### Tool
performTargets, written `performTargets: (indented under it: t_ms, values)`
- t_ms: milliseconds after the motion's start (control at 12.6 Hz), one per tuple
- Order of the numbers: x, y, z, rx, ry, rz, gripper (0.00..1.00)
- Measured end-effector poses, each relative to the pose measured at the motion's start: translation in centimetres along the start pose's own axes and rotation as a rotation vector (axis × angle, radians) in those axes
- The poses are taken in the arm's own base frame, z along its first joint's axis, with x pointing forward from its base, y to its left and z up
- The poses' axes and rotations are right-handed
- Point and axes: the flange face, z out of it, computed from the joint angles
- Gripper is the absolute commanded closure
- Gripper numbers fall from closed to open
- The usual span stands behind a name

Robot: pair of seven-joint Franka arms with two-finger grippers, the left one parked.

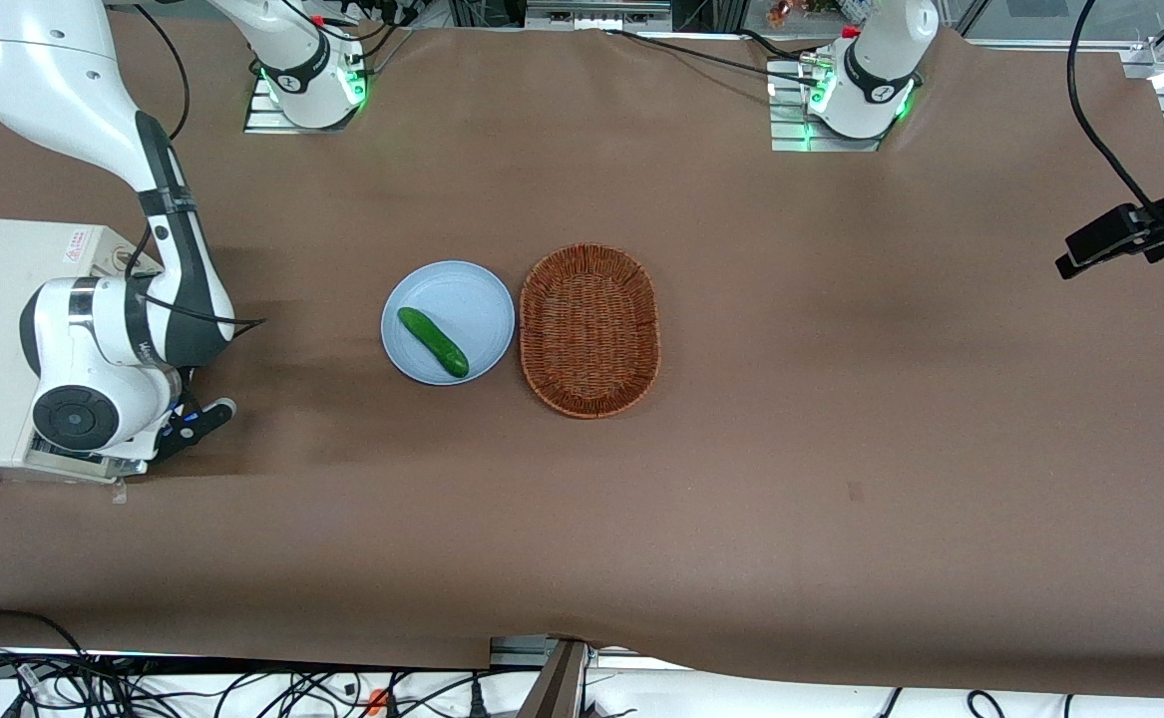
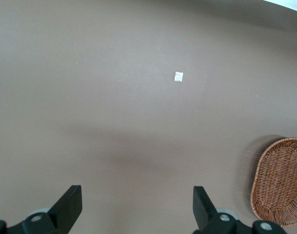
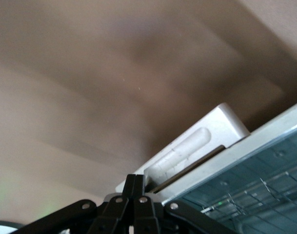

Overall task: Open oven door with right arm only
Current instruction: 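Pull the handle outward and down with the right gripper, swinging the door open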

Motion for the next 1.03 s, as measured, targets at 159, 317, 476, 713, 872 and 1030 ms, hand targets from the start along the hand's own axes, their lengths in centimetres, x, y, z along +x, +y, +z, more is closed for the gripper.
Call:
performTargets:
  t_ms: [159,317,476,713,872,1030]
  values:
    - [1.0,-0.3,0.9,0.018,0.019,0.015,1.00]
    - [2.0,-0.5,2.1,0.043,0.036,0.026,1.00]
    - [2.7,-0.6,3.0,0.058,0.048,0.050,1.00]
    - [3.2,-0.3,4.1,0.095,0.069,0.076,1.00]
    - [3.5,0.0,4.9,0.127,0.087,0.097,1.00]
    - [3.6,0.1,5.3,0.148,0.097,0.136,1.00]
